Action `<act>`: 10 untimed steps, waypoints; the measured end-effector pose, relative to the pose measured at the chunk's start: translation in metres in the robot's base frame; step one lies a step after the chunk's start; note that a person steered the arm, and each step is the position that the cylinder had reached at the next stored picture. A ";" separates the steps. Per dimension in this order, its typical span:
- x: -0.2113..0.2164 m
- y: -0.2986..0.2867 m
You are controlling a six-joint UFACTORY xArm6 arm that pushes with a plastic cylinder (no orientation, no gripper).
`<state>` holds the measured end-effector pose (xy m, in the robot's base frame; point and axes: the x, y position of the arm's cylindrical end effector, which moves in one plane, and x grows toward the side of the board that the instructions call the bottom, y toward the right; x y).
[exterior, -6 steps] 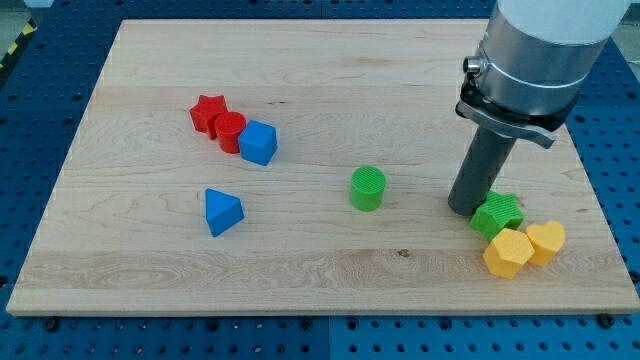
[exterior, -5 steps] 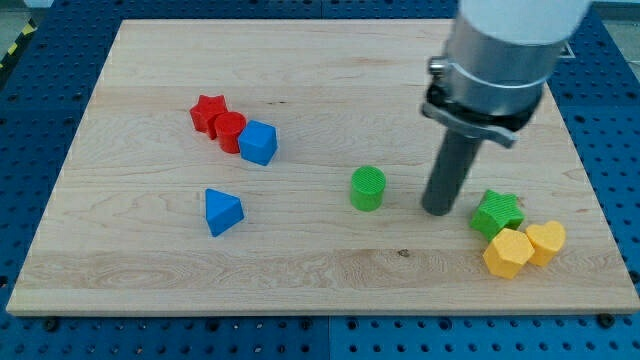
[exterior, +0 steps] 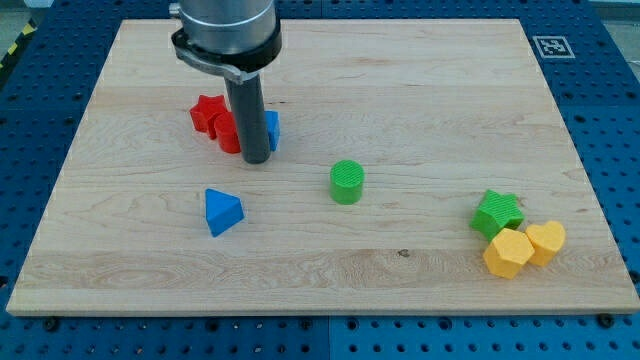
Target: Move green circle closer to the yellow hexagon
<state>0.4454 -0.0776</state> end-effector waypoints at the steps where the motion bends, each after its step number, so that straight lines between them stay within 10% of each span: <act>1: 0.001 0.006; 10: 0.078 0.167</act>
<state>0.5230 0.0889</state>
